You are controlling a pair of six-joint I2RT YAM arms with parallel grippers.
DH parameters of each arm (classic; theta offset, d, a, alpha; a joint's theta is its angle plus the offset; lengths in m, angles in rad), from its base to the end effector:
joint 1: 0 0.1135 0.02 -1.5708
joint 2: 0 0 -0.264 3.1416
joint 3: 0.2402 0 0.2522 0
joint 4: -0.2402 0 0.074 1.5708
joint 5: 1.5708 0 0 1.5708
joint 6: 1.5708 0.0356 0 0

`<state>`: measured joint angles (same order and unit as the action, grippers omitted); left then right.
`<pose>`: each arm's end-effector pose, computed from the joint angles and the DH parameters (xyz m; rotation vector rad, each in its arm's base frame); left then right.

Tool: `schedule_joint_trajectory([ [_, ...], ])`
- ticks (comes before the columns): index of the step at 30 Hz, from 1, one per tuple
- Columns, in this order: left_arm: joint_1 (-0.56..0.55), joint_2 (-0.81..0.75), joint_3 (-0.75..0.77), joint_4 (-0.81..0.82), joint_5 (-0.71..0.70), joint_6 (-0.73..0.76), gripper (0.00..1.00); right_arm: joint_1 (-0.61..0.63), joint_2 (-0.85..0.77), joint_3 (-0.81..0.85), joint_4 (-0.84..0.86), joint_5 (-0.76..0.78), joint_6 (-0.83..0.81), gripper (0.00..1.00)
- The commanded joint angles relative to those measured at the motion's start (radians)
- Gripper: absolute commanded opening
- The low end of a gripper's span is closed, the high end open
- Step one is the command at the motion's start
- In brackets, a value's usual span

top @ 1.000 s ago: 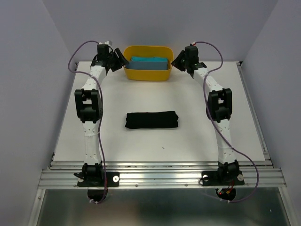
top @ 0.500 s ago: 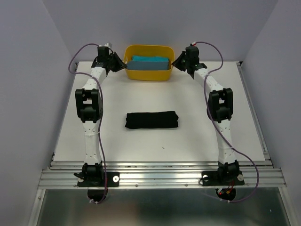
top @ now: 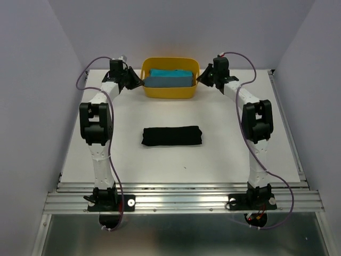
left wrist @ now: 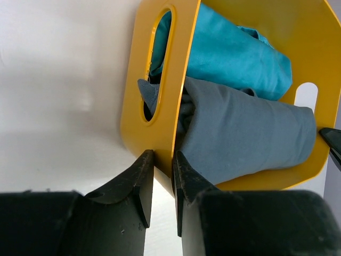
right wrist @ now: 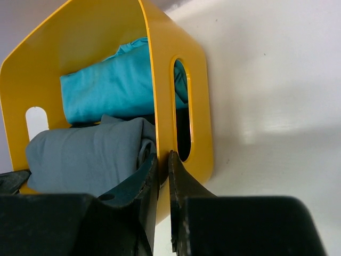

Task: Roll the t-shirts
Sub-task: Move the bin to the center of the board.

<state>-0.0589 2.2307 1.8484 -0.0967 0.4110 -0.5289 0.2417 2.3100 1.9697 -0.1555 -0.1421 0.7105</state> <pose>0.5244 -0.0452 0.2372 -0.2284 2.0861 -0.7817 0.5278 0.1353 0.2314 0.4091 2.1043 0.7205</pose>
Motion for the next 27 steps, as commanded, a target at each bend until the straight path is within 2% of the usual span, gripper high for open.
schedule_joint_trajectory([
  [1,-0.018,-0.158,-0.092,0.029,0.103,0.017,0.15,0.002,-0.118,-0.061,0.031,-0.088,0.010,0.01],
  [5,-0.019,-0.252,-0.199,0.015,0.112,0.015,0.15,0.002,-0.185,-0.147,0.030,-0.128,0.023,0.01],
  [10,-0.021,-0.299,-0.232,-0.089,0.123,0.075,0.15,0.002,-0.282,-0.281,0.047,-0.152,0.024,0.01],
  [14,-0.025,-0.357,-0.300,-0.135,0.059,0.086,0.16,0.002,-0.334,-0.383,0.060,-0.158,0.018,0.01],
  [20,-0.033,-0.434,-0.380,-0.158,0.049,0.095,0.19,0.002,-0.389,-0.457,0.060,-0.160,0.003,0.01],
  [22,-0.036,-0.448,-0.388,-0.184,0.040,0.101,0.24,0.002,-0.408,-0.480,0.060,-0.156,0.003,0.01],
  [23,-0.038,-0.453,-0.393,-0.189,0.040,0.104,0.30,0.002,-0.409,-0.482,0.060,-0.154,0.000,0.01],
  [24,-0.039,-0.465,-0.400,-0.193,0.034,0.110,0.34,0.002,-0.411,-0.483,0.057,-0.159,0.000,0.04],
  [25,-0.041,-0.470,-0.405,-0.198,0.031,0.112,0.45,0.002,-0.412,-0.482,0.057,-0.162,-0.003,0.10],
  [26,-0.041,-0.480,-0.406,-0.201,0.026,0.112,0.51,0.002,-0.417,-0.480,0.053,-0.168,-0.006,0.24],
  [27,-0.041,-0.485,-0.406,-0.210,0.016,0.116,0.64,0.002,-0.419,-0.477,0.051,-0.169,-0.008,0.32],
])
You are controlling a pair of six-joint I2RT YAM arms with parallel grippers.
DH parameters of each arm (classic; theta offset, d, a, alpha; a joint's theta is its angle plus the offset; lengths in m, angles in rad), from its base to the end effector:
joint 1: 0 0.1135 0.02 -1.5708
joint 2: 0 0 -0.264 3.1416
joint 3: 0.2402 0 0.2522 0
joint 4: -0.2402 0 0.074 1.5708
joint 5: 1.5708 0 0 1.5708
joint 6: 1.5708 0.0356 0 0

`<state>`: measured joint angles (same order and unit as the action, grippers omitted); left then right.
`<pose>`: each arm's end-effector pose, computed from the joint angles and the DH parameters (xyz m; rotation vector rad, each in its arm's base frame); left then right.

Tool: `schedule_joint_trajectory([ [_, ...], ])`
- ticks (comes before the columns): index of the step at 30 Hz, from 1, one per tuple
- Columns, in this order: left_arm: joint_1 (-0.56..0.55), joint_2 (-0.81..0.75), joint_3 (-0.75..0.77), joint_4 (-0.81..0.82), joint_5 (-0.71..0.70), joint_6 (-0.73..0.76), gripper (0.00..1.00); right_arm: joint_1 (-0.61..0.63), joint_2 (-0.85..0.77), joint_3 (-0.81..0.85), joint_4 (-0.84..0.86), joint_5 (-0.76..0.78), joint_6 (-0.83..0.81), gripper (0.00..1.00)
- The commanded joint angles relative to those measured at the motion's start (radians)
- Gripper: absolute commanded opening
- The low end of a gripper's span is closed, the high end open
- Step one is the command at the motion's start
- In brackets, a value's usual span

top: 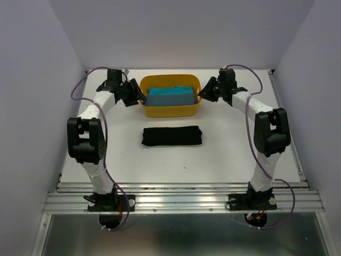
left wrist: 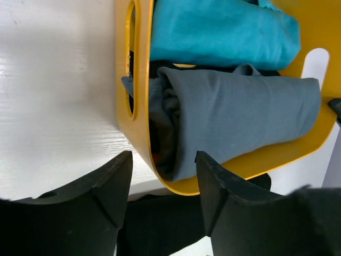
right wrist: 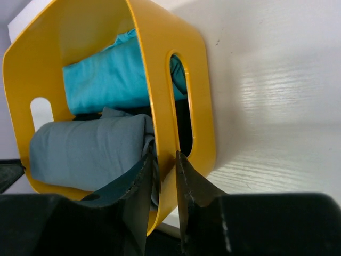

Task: Roll the t-shirts
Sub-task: Move the bin to the center of the board.

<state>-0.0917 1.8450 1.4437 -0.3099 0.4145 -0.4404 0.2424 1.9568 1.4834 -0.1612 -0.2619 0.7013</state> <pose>0.4181 -0.0528 0.2576 -0.1815 2.3143 -0.7473 0.4366 0.1175 0.2355 0.3735 2.2714 0.7973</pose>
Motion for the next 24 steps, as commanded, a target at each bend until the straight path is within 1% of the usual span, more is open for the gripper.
schedule_joint_trajectory([
  [1,-0.008,-0.107,0.000,-0.003,0.006,0.031,0.69,0.001,-0.079,0.009,0.054,-0.050,-0.002,0.40],
  [2,-0.008,-0.122,0.000,-0.008,-0.008,0.032,0.76,0.001,-0.088,0.009,0.049,-0.037,-0.008,0.53],
  [4,-0.008,-0.144,0.000,-0.011,-0.025,0.032,0.81,0.001,-0.124,0.008,0.039,-0.019,-0.020,0.66],
  [5,-0.008,-0.165,0.000,-0.012,-0.048,0.034,0.85,0.001,-0.137,0.006,0.023,-0.001,-0.032,0.75],
  [7,-0.008,-0.187,-0.002,-0.027,-0.072,0.040,0.91,0.001,-0.168,-0.005,0.012,0.015,-0.042,0.81],
  [8,-0.008,-0.199,-0.003,-0.035,-0.088,0.051,0.99,0.001,-0.206,-0.017,0.008,0.024,-0.046,0.85],
  [11,-0.008,-0.277,-0.031,-0.090,-0.198,0.078,0.99,0.001,-0.284,-0.116,-0.003,-0.020,-0.086,0.90],
  [13,-0.006,-0.328,-0.064,-0.104,-0.249,0.083,0.99,0.001,-0.326,-0.182,-0.005,-0.042,-0.091,0.90],
  [14,-0.003,-0.384,-0.112,-0.106,-0.262,0.080,0.99,0.001,-0.344,-0.219,-0.004,-0.060,-0.091,0.90],
  [15,0.000,-0.412,-0.135,-0.104,-0.279,0.075,0.99,0.001,-0.384,-0.297,-0.004,-0.072,-0.089,0.90],
  [17,0.004,-0.488,-0.211,-0.104,-0.295,0.059,0.99,0.001,-0.420,-0.377,0.012,-0.106,-0.071,0.90],
  [18,0.006,-0.512,-0.235,-0.115,-0.308,0.043,0.99,0.001,-0.456,-0.421,0.028,-0.123,-0.068,0.90],
  [19,0.006,-0.527,-0.258,-0.127,-0.322,0.029,0.98,0.001,-0.472,-0.499,0.041,-0.144,-0.062,0.90],
  [20,0.006,-0.547,-0.282,-0.132,-0.330,0.019,0.97,0.001,-0.487,-0.533,0.049,-0.160,-0.057,0.90],
  [21,0.007,-0.591,-0.348,-0.121,-0.321,0.000,0.97,0.011,-0.498,-0.563,0.057,-0.184,-0.046,0.90],
  [23,0.007,-0.638,-0.428,-0.094,-0.278,-0.017,0.96,0.011,-0.535,-0.615,0.061,-0.194,-0.037,0.90],
  [24,0.007,-0.679,-0.512,-0.052,-0.204,-0.020,0.96,0.020,-0.545,-0.658,0.071,-0.195,-0.026,0.91],
])
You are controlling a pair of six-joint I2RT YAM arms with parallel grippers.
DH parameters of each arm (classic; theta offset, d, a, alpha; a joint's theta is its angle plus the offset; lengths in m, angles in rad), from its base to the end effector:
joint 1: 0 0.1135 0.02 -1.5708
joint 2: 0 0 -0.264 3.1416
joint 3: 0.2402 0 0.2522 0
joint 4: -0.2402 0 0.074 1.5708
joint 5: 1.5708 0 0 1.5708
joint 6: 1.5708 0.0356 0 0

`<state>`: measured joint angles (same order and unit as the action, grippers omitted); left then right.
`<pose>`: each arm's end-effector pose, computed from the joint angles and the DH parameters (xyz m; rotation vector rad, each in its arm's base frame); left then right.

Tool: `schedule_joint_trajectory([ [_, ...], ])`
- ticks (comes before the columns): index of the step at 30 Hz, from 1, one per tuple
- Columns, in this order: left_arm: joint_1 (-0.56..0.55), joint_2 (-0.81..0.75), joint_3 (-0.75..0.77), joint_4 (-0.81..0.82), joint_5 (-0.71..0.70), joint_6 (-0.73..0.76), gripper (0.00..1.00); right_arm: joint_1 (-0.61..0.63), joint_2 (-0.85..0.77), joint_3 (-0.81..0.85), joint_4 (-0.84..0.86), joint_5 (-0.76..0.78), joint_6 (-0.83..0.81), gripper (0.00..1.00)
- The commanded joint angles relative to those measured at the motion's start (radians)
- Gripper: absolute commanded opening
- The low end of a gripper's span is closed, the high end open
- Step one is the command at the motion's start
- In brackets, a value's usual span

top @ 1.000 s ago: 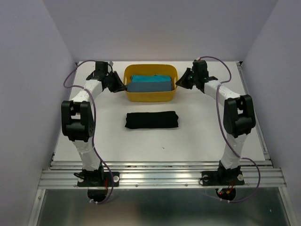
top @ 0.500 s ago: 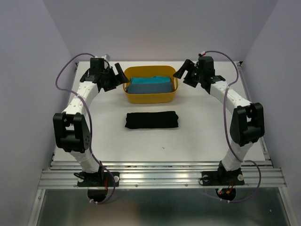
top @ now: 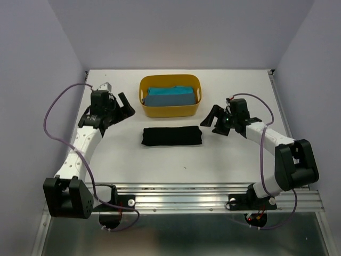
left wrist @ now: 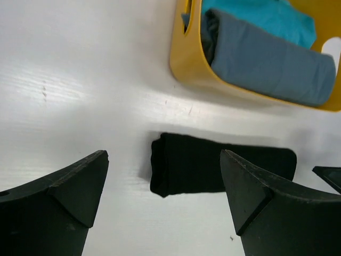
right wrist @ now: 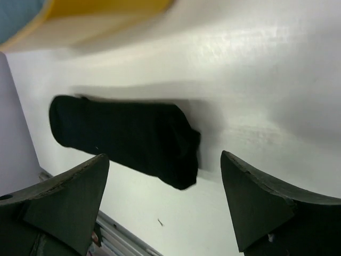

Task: Roll the t-shirts
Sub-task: Move the bin to the center of the board, then pick up the T-shirt from the center of the board.

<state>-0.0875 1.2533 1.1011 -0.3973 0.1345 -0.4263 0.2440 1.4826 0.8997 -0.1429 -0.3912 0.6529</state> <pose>0.2805 -0.0294 0.3294 -0.2819 2.1287 -0.4452 0.3017 0.0891 0.2208 0.2770 2.3855 0.8934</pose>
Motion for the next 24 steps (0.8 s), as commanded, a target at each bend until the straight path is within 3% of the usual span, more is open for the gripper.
schedule_joint_trajectory([
  [1,0.002,-0.101,-0.211,0.054,0.117,-0.038,0.96,0.018,-0.080,-0.097,0.063,-0.075,0.030,0.91],
  [9,-0.003,-0.157,-0.495,0.247,0.293,-0.198,0.98,0.018,-0.076,-0.168,0.126,-0.110,0.067,0.91],
  [19,-0.004,-0.009,-0.606,0.501,0.379,-0.365,0.96,0.037,-0.042,-0.186,0.132,-0.112,0.067,0.91],
  [24,-0.003,0.043,-0.618,0.552,0.367,-0.365,0.92,0.046,-0.028,-0.223,0.201,-0.127,0.097,0.91],
])
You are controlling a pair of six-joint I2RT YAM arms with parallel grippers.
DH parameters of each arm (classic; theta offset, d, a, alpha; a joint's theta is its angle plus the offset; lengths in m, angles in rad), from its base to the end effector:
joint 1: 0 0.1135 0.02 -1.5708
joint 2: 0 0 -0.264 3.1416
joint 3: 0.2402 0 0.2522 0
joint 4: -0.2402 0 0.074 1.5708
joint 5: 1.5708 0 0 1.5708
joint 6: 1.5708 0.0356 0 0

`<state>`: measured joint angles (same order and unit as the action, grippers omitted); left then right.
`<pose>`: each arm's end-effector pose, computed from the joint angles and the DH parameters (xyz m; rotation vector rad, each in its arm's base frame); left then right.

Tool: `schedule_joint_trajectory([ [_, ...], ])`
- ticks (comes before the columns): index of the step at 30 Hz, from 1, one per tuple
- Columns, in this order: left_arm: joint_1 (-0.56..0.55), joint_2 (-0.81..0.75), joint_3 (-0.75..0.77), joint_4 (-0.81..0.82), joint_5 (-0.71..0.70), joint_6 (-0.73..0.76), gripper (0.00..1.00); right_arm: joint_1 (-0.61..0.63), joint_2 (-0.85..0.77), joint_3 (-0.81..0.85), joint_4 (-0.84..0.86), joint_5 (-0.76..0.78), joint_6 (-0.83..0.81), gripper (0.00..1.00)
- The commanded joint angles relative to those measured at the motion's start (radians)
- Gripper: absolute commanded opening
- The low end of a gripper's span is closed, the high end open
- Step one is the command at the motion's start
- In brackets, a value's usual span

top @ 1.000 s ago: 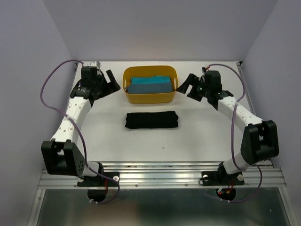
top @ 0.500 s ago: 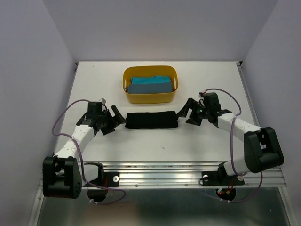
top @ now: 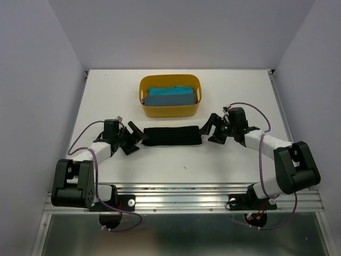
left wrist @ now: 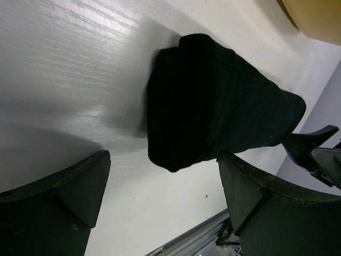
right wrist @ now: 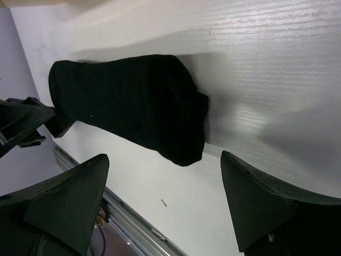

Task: Roll the t-shirts
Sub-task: Pick up the T-shirt from the center of the board.

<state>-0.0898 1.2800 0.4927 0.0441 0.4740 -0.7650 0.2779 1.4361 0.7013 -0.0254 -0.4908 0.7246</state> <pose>0.2351 -0.0375 0.1637 -0.5553 2.3514 -0.9655 0.2674 0.0937 0.1828 0.2865 2.4524 1.0453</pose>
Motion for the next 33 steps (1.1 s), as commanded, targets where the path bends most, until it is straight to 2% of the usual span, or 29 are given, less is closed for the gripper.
schedule_joint_trajectory([
  [1,-0.001,0.022,-0.006,0.117,0.026,-0.025,0.91,0.023,0.024,-0.028,0.091,-0.028,0.030,0.91],
  [9,-0.004,0.099,0.014,0.194,0.049,-0.028,0.77,0.052,0.112,-0.115,0.254,-0.017,0.143,0.90],
  [13,-0.005,0.142,0.024,0.218,0.080,-0.023,0.74,0.061,0.145,-0.117,0.280,0.008,0.165,0.87],
  [17,-0.008,0.168,0.033,0.234,0.100,-0.022,0.73,0.061,0.178,-0.114,0.300,0.044,0.188,0.78],
  [24,-0.011,0.182,0.049,0.237,0.115,-0.016,0.85,0.061,0.207,-0.100,0.306,0.113,0.210,0.78],
  [29,-0.013,0.197,0.047,0.250,0.121,-0.022,0.82,0.061,0.221,-0.098,0.317,0.130,0.236,0.74],
  [33,-0.024,0.222,0.056,0.272,0.143,-0.033,0.80,0.061,0.230,-0.105,0.335,0.146,0.266,0.66],
])
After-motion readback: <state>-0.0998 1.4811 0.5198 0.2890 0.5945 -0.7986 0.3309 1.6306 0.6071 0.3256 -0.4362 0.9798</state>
